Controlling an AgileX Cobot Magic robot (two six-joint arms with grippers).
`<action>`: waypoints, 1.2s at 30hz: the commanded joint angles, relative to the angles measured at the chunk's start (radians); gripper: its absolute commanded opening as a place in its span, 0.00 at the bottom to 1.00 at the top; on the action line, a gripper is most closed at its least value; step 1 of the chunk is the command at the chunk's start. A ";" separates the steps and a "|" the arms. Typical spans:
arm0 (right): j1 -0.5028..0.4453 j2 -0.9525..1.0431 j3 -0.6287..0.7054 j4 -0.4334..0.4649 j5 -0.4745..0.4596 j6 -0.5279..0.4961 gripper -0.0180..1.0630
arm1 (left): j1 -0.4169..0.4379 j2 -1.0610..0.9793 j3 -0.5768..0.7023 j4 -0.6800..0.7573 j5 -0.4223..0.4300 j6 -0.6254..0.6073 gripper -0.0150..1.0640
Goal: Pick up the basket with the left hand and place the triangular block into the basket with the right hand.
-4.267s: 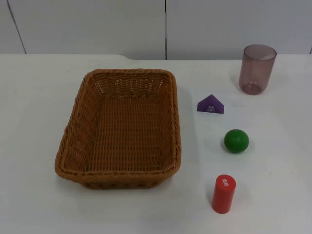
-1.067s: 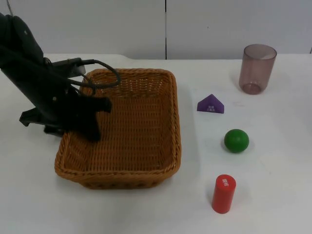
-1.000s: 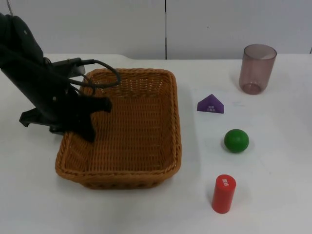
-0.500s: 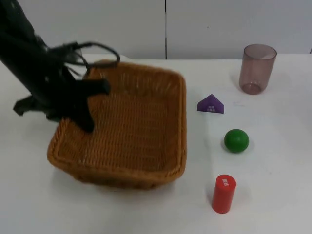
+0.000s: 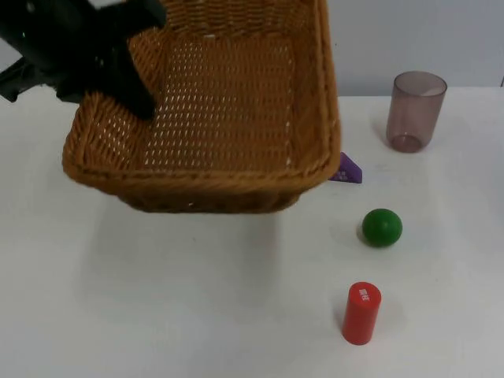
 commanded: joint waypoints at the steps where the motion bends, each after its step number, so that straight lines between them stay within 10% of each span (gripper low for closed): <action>1: -0.004 -0.002 -0.005 -0.001 0.003 -0.038 0.99 | -0.006 -0.023 -0.001 -0.050 0.026 -0.018 0.01; 21: -0.002 0.325 -0.094 0.464 -0.014 -0.558 0.99 | 0.093 -0.047 -0.002 -0.049 0.074 -0.018 0.01; 36: 0.157 0.822 -0.475 0.459 0.047 -0.777 0.99 | 0.093 -0.047 -0.002 -0.041 0.043 -0.023 0.01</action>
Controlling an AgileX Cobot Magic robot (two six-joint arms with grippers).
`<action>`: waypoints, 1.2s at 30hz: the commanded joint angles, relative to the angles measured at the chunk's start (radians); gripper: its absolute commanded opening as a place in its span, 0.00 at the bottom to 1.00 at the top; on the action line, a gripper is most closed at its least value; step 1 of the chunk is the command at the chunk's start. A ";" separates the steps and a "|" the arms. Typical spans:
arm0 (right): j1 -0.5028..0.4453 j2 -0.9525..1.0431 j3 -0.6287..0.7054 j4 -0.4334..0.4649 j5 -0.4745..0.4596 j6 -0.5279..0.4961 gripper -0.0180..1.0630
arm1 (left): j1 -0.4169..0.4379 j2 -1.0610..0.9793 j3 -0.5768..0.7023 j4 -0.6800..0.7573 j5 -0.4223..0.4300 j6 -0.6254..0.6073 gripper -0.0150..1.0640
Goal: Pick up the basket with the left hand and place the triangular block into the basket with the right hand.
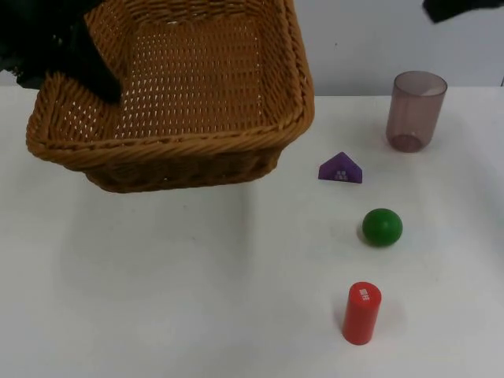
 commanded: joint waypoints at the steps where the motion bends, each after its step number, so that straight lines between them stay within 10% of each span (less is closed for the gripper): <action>1: 0.001 0.064 -0.059 -0.010 0.041 -0.026 0.99 | 0.001 -0.017 -0.002 -0.023 -0.013 -0.005 0.01; 14: 0.050 0.348 -0.206 -0.018 0.096 -0.229 0.99 | 0.001 -0.017 -0.002 -0.034 -0.013 -0.016 0.01; 36: 0.106 0.631 -0.438 0.004 0.077 -0.276 0.98 | 0.001 -0.017 -0.002 -0.026 -0.011 -0.028 0.01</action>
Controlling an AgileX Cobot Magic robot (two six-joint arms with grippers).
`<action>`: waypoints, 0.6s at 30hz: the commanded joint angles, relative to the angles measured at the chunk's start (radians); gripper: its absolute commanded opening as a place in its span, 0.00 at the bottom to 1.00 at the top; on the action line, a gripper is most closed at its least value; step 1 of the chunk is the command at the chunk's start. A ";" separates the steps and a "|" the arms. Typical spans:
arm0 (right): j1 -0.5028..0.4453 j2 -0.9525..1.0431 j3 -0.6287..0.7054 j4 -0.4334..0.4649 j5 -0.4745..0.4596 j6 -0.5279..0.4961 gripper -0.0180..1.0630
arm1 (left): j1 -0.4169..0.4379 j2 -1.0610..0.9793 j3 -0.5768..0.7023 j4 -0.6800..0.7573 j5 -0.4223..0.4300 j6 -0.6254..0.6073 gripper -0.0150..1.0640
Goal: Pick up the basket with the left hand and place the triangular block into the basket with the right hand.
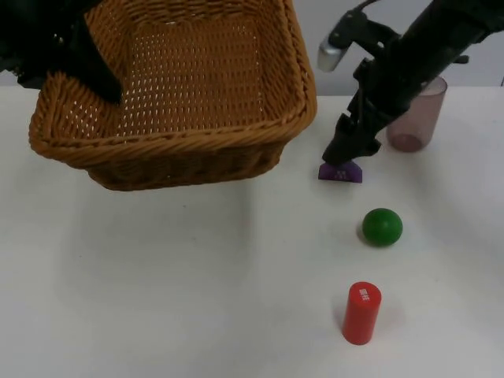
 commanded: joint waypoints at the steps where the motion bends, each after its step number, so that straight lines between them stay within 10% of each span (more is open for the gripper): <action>1: 0.005 0.012 -0.016 0.000 0.017 -0.013 0.98 | 0.001 -0.017 -0.002 -0.026 -0.009 -0.006 0.01; 18: 0.007 0.079 -0.016 -0.015 -0.018 -0.013 0.98 | 0.001 -0.017 -0.002 -0.004 -0.030 -0.012 0.01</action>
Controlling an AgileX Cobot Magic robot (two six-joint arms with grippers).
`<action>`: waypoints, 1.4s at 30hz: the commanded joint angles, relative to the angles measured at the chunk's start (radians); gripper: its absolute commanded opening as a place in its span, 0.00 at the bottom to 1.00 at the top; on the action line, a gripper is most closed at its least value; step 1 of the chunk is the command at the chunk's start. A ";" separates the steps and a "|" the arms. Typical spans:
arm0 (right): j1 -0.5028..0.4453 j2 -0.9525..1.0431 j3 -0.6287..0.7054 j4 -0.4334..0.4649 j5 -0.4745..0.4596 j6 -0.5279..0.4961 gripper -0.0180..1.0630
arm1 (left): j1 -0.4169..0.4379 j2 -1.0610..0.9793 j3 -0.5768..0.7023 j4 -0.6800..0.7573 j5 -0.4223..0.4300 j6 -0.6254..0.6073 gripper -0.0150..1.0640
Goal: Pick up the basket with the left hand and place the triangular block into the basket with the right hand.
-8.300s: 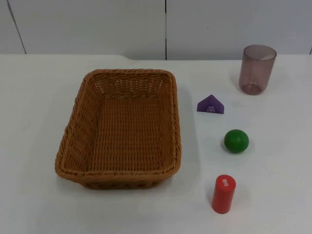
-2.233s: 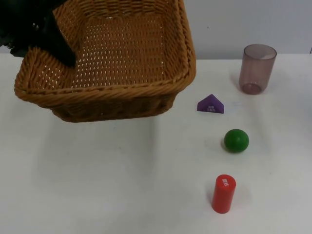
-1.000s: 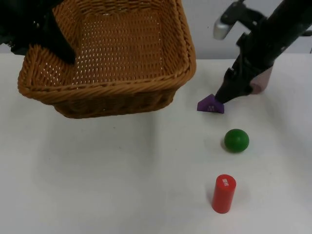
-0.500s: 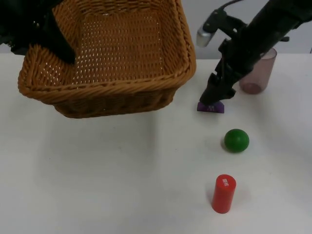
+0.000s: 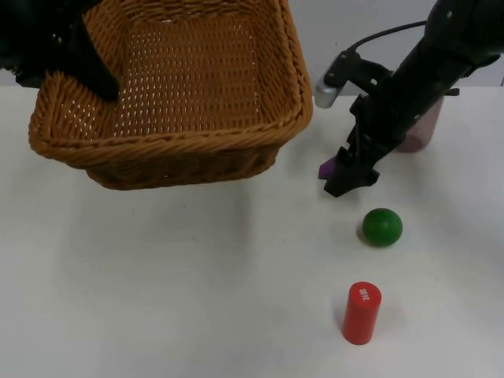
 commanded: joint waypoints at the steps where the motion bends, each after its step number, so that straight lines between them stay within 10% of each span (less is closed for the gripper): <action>1: 0.007 0.002 -0.009 0.004 -0.008 -0.012 0.98 | 0.001 -0.017 -0.002 -0.018 -0.010 -0.011 0.01; 20: 0.007 0.043 -0.009 0.030 -0.012 -0.023 0.94 | 0.001 -0.017 -0.002 -0.024 -0.010 -0.018 0.01; 26: 0.007 0.043 -0.009 0.030 -0.013 -0.006 0.48 | 0.001 -0.017 -0.002 -0.024 -0.010 -0.018 0.01; 29: 0.007 0.043 -0.009 0.025 -0.021 0.051 0.02 | 0.001 -0.017 -0.002 -0.024 -0.010 -0.018 0.01; 42: 0.007 -0.119 -0.009 -0.031 0.111 0.242 0.02 | 0.001 -0.017 -0.002 -0.015 -0.010 -0.016 0.01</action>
